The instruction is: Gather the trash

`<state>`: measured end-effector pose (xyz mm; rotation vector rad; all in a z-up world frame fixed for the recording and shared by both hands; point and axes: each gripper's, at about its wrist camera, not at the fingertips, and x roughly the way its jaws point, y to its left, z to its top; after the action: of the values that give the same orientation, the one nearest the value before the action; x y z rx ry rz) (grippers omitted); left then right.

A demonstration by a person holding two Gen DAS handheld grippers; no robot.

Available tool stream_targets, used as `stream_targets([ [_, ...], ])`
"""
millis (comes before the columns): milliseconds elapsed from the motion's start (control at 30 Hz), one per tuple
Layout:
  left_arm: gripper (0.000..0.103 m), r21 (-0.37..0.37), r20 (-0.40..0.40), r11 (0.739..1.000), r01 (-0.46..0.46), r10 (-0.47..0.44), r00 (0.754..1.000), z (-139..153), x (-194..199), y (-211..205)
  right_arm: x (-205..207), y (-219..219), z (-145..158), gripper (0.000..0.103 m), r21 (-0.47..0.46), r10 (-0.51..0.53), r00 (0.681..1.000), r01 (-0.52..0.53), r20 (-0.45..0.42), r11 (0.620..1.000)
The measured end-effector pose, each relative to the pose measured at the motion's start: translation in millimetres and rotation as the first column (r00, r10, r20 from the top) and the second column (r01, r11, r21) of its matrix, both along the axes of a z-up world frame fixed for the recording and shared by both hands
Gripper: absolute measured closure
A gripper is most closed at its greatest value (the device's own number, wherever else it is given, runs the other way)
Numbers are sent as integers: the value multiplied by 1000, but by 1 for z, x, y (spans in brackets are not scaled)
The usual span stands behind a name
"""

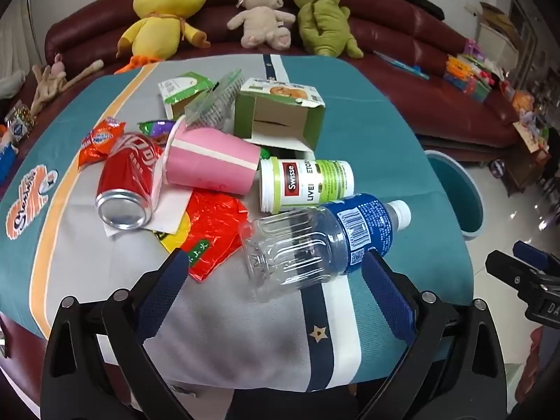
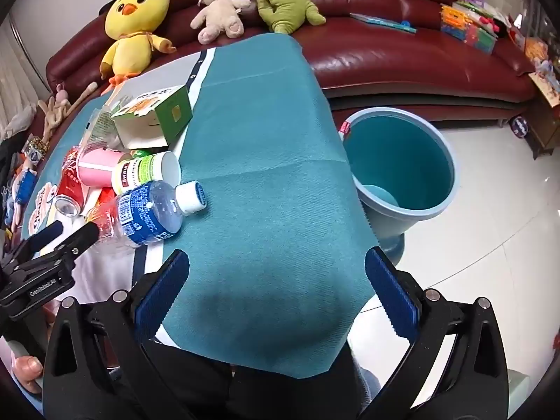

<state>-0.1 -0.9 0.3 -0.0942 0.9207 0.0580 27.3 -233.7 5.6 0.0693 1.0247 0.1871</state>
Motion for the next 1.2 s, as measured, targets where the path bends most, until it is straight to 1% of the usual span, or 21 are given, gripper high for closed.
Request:
stream_targets([
  [167,4,-2,-7,999,34,-34,999,4,6,2,-2,0,1,6,21,11,1000,-11,1,1000],
  [233,4,16,26,999,37,-37,999,10,-4,-3,2,-11,-4,6,24,0,1000,1,-7,1000],
  [267,4,21,25,999,40,-40,999,12,-4,-5,2,-7,3,6,9,-9,1000,9,-11,1000],
  [367,4,22,24,998,55,-56,998,12,-5,-5,2,-10,4,6,2,-10,1000,10,-7,1000],
  [433,4,21,23,998,57,-58,998,12,-5,-5,3,-15,5,6,3,-8,1000,8,-2,1000],
  [500,4,20,24,998,54,-55,998,11,-6,-5,1,-6,8,6,-7,-20,1000,20,-7,1000],
  [767,4,18,28,998,53,-53,998,12,-8,-4,-1,-6,14,6,-5,-17,1000,17,4,1000],
  [933,4,11,34,997,74,-74,997,14,-10,-1,0,-5,11,6,-12,-15,1000,14,-5,1000],
  [1200,4,30,45,995,99,-100,994,15,-13,-2,2,-5,7,6,-17,-22,1000,21,-15,1000],
])
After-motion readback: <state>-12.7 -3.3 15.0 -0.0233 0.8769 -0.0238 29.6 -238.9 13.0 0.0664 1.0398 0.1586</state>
